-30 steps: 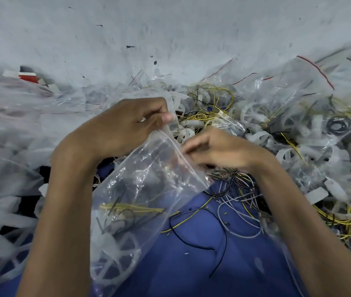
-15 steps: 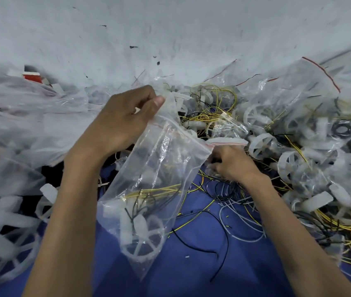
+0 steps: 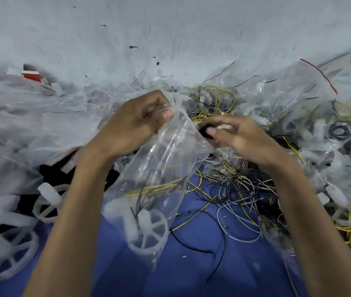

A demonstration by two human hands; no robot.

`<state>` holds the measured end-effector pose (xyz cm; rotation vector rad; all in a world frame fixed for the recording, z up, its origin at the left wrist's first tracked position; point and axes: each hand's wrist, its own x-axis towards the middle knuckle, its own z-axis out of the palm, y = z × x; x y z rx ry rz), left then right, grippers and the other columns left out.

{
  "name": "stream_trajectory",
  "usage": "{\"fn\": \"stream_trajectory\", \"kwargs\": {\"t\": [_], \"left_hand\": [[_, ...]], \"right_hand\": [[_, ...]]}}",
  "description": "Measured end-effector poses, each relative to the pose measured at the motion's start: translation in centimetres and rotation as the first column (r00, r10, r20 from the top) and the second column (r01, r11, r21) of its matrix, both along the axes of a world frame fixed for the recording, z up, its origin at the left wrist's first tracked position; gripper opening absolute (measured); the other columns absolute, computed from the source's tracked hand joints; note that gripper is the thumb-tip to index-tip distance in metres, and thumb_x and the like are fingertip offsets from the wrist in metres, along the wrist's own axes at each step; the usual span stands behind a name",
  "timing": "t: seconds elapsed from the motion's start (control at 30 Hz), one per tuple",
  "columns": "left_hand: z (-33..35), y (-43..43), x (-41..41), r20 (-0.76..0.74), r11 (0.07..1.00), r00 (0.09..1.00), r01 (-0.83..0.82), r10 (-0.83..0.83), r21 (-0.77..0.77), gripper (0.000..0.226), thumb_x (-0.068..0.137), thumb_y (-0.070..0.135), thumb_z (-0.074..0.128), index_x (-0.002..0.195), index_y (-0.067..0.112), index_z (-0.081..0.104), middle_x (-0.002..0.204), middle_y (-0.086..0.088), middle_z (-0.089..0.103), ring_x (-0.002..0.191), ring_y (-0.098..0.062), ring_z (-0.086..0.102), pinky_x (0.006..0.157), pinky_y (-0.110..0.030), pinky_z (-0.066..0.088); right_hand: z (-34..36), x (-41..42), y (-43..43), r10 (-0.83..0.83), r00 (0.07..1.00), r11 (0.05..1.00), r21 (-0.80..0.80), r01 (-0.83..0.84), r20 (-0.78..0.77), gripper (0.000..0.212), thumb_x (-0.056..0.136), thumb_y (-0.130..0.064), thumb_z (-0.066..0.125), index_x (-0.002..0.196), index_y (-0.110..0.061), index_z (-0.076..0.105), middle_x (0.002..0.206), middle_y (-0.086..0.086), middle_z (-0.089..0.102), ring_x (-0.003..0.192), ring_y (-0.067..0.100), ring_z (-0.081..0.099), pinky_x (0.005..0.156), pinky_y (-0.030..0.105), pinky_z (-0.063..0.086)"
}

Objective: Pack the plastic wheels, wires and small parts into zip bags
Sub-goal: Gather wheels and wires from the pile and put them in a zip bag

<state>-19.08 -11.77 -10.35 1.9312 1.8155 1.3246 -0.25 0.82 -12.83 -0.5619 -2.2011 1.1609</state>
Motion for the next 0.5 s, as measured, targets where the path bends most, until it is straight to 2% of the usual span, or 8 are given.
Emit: {"fn": "stream_trajectory", "kwargs": {"t": [0.07, 0.13, 0.2, 0.27, 0.33, 0.4, 0.47, 0.5], "left_hand": [[-0.1, 0.5, 0.3, -0.019, 0.989, 0.994, -0.109, 0.111, 0.095, 0.017, 0.094, 0.022, 0.054, 0.079, 0.024, 0.048, 0.061, 0.008, 0.042, 0.055, -0.001, 0.036, 0.055, -0.014, 0.030], [-0.1, 0.7, 0.4, -0.022, 0.951, 0.969, -0.239, 0.248, 0.196, 0.013, 0.094, 0.022, 0.054, 0.083, 0.021, 0.048, 0.060, 0.004, 0.040, 0.053, -0.003, 0.035, 0.053, -0.013, 0.028], [0.4, 0.4, 0.3, -0.013, 0.889, 0.937, -0.328, 0.350, 0.319, 0.009, 0.093, 0.020, 0.055, 0.085, 0.018, 0.051, 0.060, 0.008, 0.039, 0.053, -0.002, 0.037, 0.055, -0.012, 0.029], [1.4, -0.3, 0.4, -0.052, 0.811, 0.904, -0.354, 0.424, 0.465, 0.010, 0.091, 0.020, 0.056, 0.087, 0.011, 0.057, 0.066, 0.014, 0.040, 0.060, -0.005, 0.037, 0.062, -0.020, 0.032], [2.7, -1.2, 0.8, -0.156, 0.776, 0.882, -0.293, 0.445, 0.558, 0.014, 0.088, 0.022, 0.059, 0.089, 0.008, 0.061, 0.073, 0.010, 0.043, 0.068, -0.011, 0.037, 0.066, -0.025, 0.032], [3.6, -2.0, 1.9, -0.271, 0.864, 0.912, -0.149, 0.308, 0.482, 0.010, 0.083, 0.024, 0.064, 0.084, 0.015, 0.064, 0.074, 0.000, 0.050, 0.066, -0.010, 0.039, 0.064, -0.020, 0.033], [3.7, -2.4, 3.6, -0.320, 0.982, 0.947, 0.033, 0.028, 0.185, 0.005, 0.076, 0.032, 0.068, 0.077, 0.030, 0.064, 0.073, 0.004, 0.058, 0.065, 0.000, 0.047, 0.063, -0.013, 0.035], [3.5, -2.4, 4.5, -0.310, 0.994, 0.945, 0.111, -0.102, 0.012, 0.007, 0.074, 0.039, 0.070, 0.075, 0.034, 0.064, 0.074, 0.009, 0.061, 0.067, 0.002, 0.052, 0.065, -0.012, 0.038]], "right_hand": [[1.0, -0.3, -1.0, 0.010, 0.983, 1.000, 0.017, -0.007, -0.186, 0.023, 0.091, -0.005, 0.055, 0.099, -0.024, 0.065, 0.105, 0.006, 0.063, 0.085, 0.004, 0.064, 0.075, 0.017, 0.052], [1.4, -0.8, -1.7, -0.017, 0.962, 0.996, 0.080, 0.040, -0.273, 0.025, 0.091, -0.005, 0.054, 0.099, -0.027, 0.064, 0.110, 0.006, 0.060, 0.097, 0.007, 0.061, 0.086, 0.023, 0.049], [1.5, -1.4, -2.3, -0.047, 0.940, 0.992, 0.099, 0.085, -0.337, 0.027, 0.090, -0.002, 0.054, 0.100, -0.026, 0.062, 0.108, 0.004, 0.058, 0.101, 0.007, 0.059, 0.093, 0.026, 0.047], [1.5, -1.9, -2.6, -0.056, 0.920, 0.988, 0.112, 0.107, -0.387, 0.030, 0.090, 0.000, 0.054, 0.103, -0.026, 0.060, 0.103, -0.003, 0.055, 0.097, 0.002, 0.059, 0.093, 0.028, 0.049], [1.5, -2.0, -2.7, -0.043, 0.912, 0.990, 0.103, 0.092, -0.408, 0.030, 0.089, 0.000, 0.054, 0.103, -0.026, 0.061, 0.104, -0.004, 0.055, 0.093, 0.004, 0.062, 0.091, 0.033, 0.052], [1.6, -1.7, -2.3, -0.052, 0.923, 0.984, 0.135, 0.112, -0.382, 0.030, 0.089, 0.000, 0.054, 0.102, -0.026, 0.061, 0.105, -0.001, 0.055, 0.091, 0.000, 0.061, 0.087, 0.026, 0.051], [1.7, -1.2, -1.8, -0.080, 0.945, 0.974, 0.176, 0.141, -0.317, 0.029, 0.089, 0.002, 0.054, 0.103, -0.021, 0.062, 0.106, 0.007, 0.057, 0.091, -0.001, 0.059, 0.081, 0.016, 0.047], [1.7, -0.9, -1.6, -0.084, 0.955, 0.978, 0.159, 0.133, -0.286, 0.027, 0.089, 0.003, 0.054, 0.104, -0.018, 0.063, 0.108, 0.013, 0.058, 0.089, 0.001, 0.060, 0.079, 0.015, 0.048]]}}
